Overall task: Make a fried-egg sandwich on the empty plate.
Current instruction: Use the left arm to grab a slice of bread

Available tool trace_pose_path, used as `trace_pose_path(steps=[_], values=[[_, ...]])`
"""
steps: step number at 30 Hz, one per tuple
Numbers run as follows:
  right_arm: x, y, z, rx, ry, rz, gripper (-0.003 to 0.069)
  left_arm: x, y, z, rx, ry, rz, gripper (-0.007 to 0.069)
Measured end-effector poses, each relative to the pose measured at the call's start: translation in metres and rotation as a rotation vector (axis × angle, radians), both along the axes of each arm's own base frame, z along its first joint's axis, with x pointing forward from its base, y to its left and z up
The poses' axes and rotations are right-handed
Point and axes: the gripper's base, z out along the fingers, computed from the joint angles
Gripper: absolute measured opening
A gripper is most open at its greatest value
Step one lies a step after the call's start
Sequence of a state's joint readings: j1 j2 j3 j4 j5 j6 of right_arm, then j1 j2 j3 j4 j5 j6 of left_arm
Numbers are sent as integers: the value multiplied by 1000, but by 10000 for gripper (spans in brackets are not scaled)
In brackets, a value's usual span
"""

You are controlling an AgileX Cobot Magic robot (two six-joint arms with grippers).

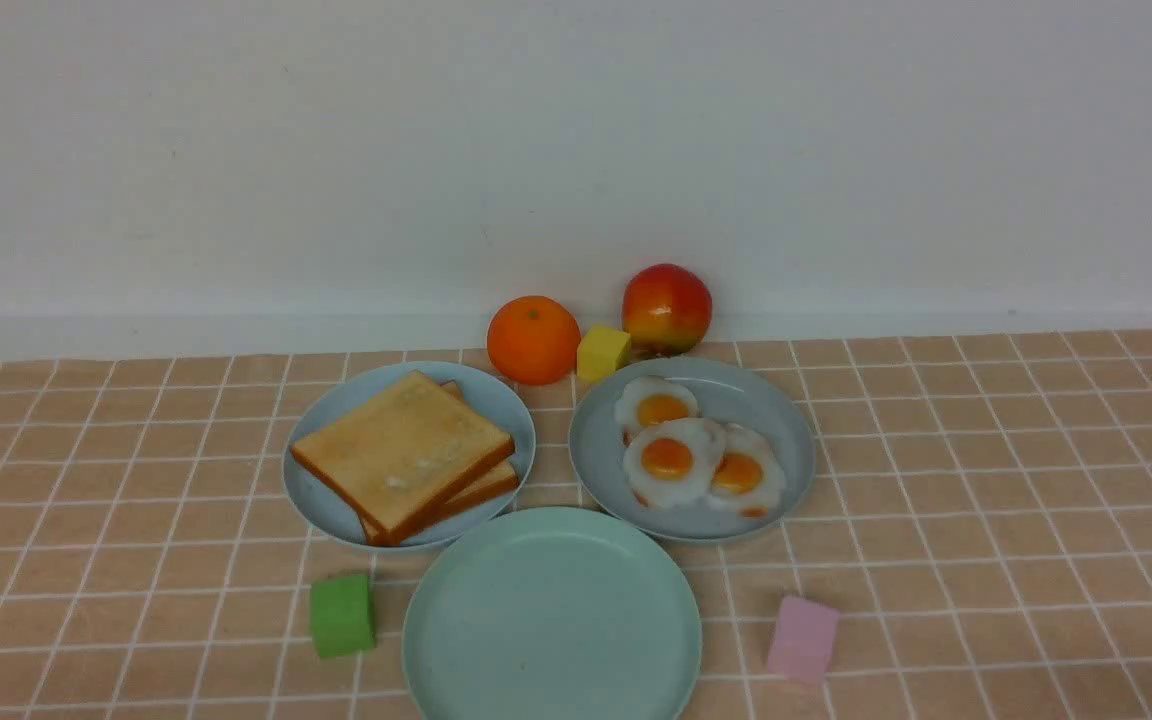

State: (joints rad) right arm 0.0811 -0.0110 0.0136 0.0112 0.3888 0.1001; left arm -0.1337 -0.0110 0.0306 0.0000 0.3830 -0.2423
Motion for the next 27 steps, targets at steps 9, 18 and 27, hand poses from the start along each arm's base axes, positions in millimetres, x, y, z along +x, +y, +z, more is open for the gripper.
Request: trace_pose_path(steps=[9,18,27], values=[[0,0,0,0,0,0,242,0,0,0,0,0,0,238],[0,0,0,0,0,0,242,0,0,0,0,0,0,238],[0,-2,0,-50,-5,-4,242,0,0,0,0,0,0,238]])
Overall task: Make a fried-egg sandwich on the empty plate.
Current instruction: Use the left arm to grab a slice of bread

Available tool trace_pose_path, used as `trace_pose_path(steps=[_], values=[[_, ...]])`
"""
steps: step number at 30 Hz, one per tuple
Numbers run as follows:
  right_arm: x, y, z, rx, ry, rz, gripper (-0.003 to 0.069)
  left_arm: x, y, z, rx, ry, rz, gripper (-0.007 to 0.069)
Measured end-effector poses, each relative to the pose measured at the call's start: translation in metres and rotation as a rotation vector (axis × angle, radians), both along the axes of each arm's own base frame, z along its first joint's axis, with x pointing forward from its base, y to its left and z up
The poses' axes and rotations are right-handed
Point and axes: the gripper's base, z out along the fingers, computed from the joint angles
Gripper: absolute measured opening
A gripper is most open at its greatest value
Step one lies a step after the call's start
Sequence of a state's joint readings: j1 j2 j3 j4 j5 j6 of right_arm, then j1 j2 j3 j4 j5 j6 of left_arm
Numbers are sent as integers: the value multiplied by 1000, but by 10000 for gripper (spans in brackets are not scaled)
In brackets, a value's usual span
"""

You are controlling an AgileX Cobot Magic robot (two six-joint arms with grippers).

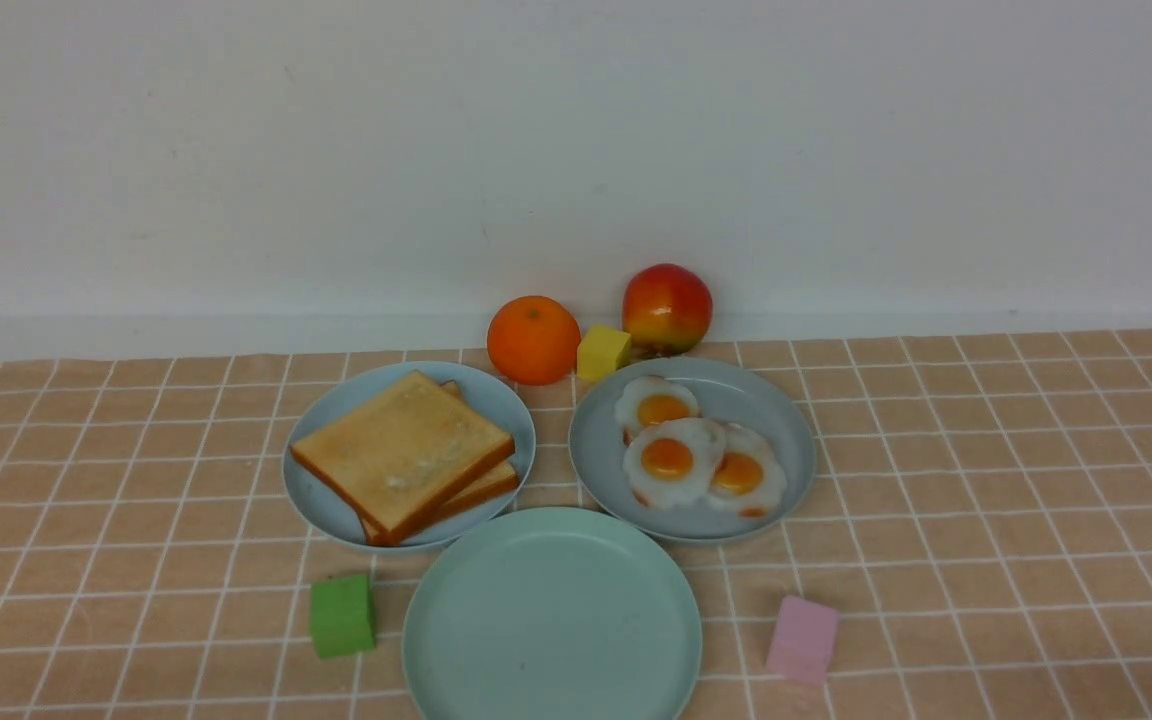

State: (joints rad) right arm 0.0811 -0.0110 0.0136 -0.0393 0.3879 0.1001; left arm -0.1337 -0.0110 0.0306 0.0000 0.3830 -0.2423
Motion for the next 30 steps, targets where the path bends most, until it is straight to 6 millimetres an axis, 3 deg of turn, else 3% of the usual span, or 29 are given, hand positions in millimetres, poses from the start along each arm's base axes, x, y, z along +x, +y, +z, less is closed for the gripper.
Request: trace_pose_path(steps=[21,30], values=[[1,-3,1,-75,-20,-6,242,1,0,2,-3,-22,0,238],[4,0,16,-59,-216,10,242,4,-1,20,-61,-214,1,238]])
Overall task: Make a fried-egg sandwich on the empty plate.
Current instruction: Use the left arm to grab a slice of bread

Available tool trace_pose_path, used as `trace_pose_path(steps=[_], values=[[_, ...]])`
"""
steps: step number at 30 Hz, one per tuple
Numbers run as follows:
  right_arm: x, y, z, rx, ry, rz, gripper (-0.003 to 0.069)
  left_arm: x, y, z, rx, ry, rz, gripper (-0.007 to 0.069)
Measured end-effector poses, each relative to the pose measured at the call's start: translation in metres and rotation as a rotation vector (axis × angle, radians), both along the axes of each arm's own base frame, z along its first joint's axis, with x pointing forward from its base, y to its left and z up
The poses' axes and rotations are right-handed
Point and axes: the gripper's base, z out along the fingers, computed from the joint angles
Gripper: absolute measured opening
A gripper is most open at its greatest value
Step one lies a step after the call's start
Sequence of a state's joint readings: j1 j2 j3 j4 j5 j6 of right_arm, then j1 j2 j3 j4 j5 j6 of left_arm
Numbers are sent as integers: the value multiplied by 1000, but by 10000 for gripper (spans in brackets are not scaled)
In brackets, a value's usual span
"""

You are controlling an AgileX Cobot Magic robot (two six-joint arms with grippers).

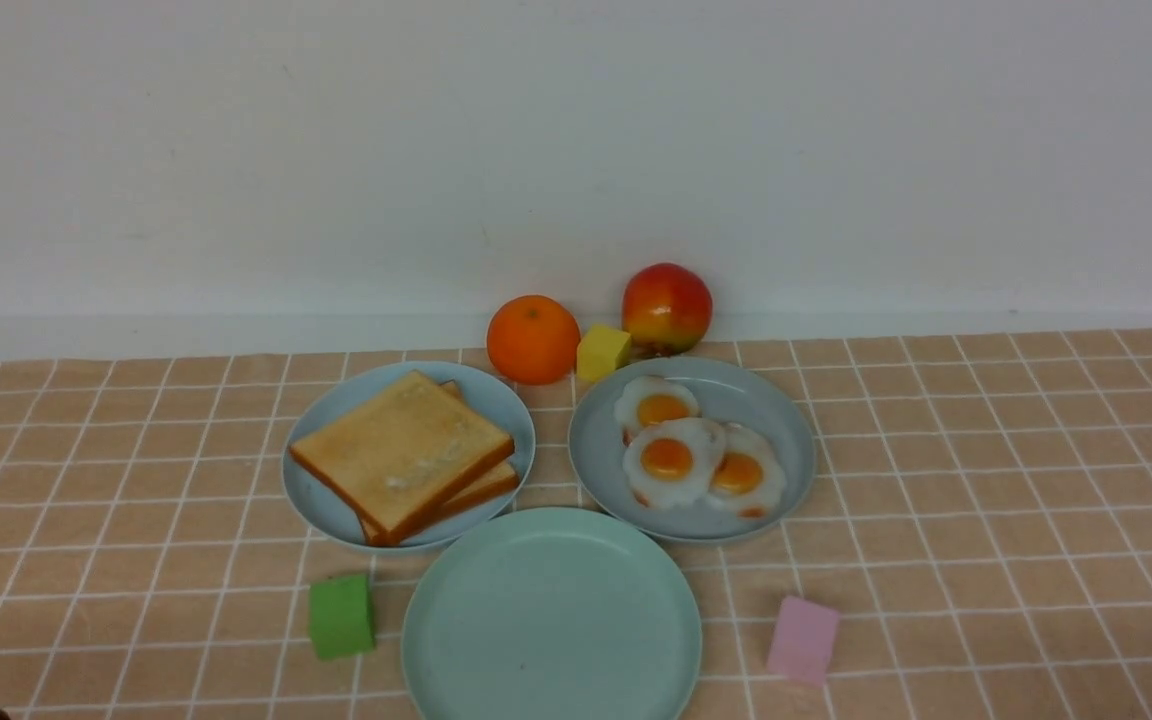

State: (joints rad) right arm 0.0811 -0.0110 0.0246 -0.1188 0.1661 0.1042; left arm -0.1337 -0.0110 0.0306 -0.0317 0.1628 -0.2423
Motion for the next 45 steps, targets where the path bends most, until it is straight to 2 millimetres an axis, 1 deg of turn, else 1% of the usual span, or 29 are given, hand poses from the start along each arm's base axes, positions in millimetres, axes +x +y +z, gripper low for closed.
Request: trace_pose_path(steps=[3,6,16,19,20,22,23,24,26,28,29,30,31,32,33,34,35,36,37,38,39,40,41,42,43,44,45], values=[[0,1,7,5,-74,9,242,0,0,5,-7,-52,2,238],[0,1,11,9,-126,15,242,0,0,6,-10,-66,2,238],[0,2,14,10,-148,18,242,0,0,7,-9,-71,2,238],[0,2,16,52,-177,21,242,0,0,13,-64,-137,5,238],[0,2,18,72,-201,25,242,0,1,17,-112,-177,7,238],[-3,3,32,156,-350,52,242,-3,4,34,-281,-345,13,238],[-4,4,34,172,-363,56,242,-3,4,35,-294,-359,13,238],[-6,4,42,249,-453,79,242,-6,7,45,-384,-459,14,238],[-11,3,55,348,-542,109,242,-11,10,57,-486,-566,11,238],[-17,3,78,431,-605,136,242,-18,12,78,-530,-639,-3,238],[-19,3,90,451,-626,145,242,-22,13,93,-539,-678,-13,238],[-22,2,110,470,-655,156,242,-27,13,110,-545,-711,-23,238],[-23,2,121,489,-664,163,242,-31,13,129,-550,-738,-32,238],[-25,2,140,502,-683,171,242,-34,14,149,-554,-757,-42,238],[-25,2,160,515,-691,177,242,-33,13,164,-556,-749,-47,238],[-24,2,179,523,-691,180,242,-32,12,183,-556,-737,-54,238],[-23,2,182,526,-683,178,242,-30,11,187,-556,-723,-55,238],[-19,3,214,516,-652,171,242,-26,9,222,-547,-668,-70,238],[-18,3,217,516,-647,168,242,-22,8,221,-543,-643,-67,238],[-11,3,239,488,-601,145,242,-11,3,241,-527,-537,-74,238],[-4,3,248,467,-550,120,242,-4,1,247,-516,-471,-75,238],[4,2,253,448,-494,92,242,6,-2,252,-500,-384,-75,238],[10,2,255,439,-450,71,242,14,-4,255,-490,-326,-73,238],[22,1,254,415,-352,25,242,28,-8,252,-464,-201,-67,238],[32,0,250,396,-278,-8,242,37,-10,248,-447,-125,-60,238],[34,0,250,396,-274,-9,242,42,-12,245,-441,-86,-56,238],[49,-3,236,356,-116,-82,242,63,-15,230,-392,71,-32,238]])
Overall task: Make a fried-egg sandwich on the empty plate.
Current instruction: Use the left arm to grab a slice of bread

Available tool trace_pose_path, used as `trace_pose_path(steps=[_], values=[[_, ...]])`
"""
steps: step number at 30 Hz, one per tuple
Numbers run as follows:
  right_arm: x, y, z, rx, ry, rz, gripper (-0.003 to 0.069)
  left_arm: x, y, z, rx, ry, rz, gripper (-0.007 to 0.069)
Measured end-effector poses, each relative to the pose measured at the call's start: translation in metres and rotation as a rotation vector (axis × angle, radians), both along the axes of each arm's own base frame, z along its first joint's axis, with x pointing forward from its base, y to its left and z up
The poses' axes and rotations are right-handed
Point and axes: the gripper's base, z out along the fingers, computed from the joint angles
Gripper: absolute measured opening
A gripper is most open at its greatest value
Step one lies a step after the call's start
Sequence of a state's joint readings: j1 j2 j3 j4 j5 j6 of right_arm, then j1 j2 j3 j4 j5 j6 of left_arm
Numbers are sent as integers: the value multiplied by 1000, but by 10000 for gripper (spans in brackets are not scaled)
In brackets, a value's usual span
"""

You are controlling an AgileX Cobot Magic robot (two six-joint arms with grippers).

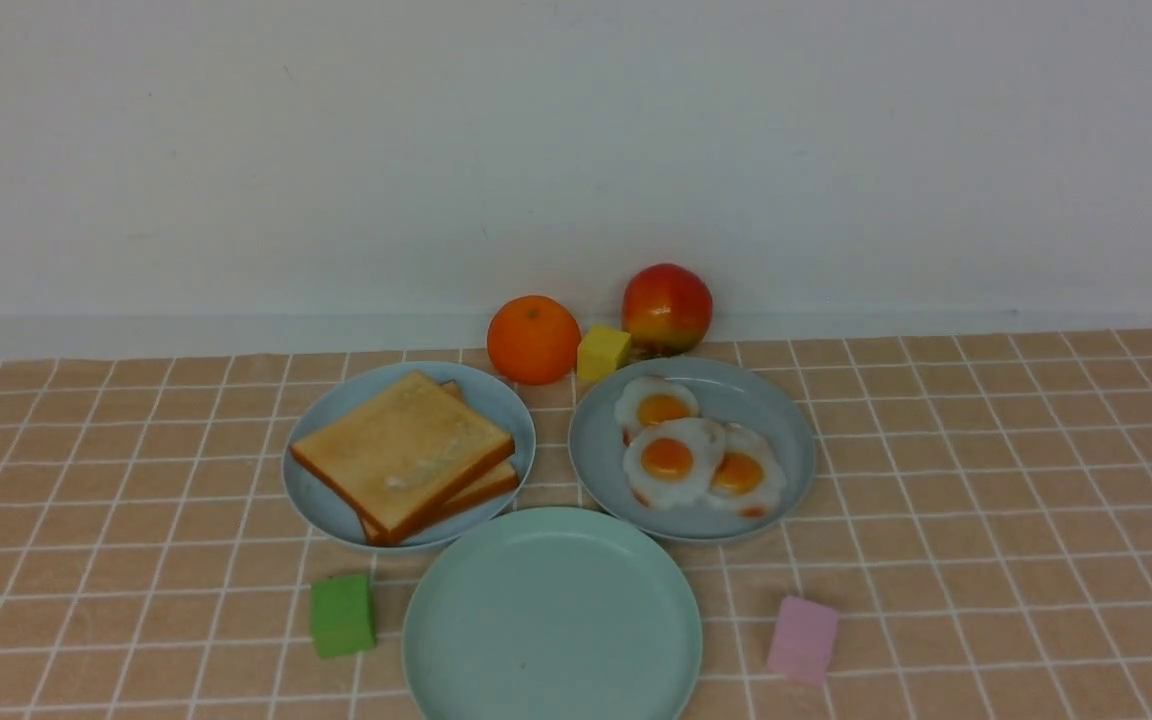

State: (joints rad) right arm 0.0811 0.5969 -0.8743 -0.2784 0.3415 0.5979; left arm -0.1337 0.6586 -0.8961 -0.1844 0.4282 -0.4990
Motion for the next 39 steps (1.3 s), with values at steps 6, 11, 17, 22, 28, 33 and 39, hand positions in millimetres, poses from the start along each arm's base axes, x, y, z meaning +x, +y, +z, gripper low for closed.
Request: trace_pose_path(steps=[6,11,17,22,28,33,39], values=[[30,-5,-46,-24,409,-81,242,51,-6,-46,128,369,-9,238],[46,8,-88,66,710,6,242,93,-17,-93,76,673,-52,238],[59,39,-110,43,899,375,242,136,-35,-147,-114,933,-83,238],[64,63,-111,39,865,701,242,171,-39,-183,-129,933,-68,238],[66,78,-106,66,772,924,242,216,-40,-216,-51,875,-49,238],[66,80,-104,72,748,949,242,246,-44,-231,2,863,-71,238],[64,81,-104,67,755,966,242,260,-45,-246,18,882,-78,238]])
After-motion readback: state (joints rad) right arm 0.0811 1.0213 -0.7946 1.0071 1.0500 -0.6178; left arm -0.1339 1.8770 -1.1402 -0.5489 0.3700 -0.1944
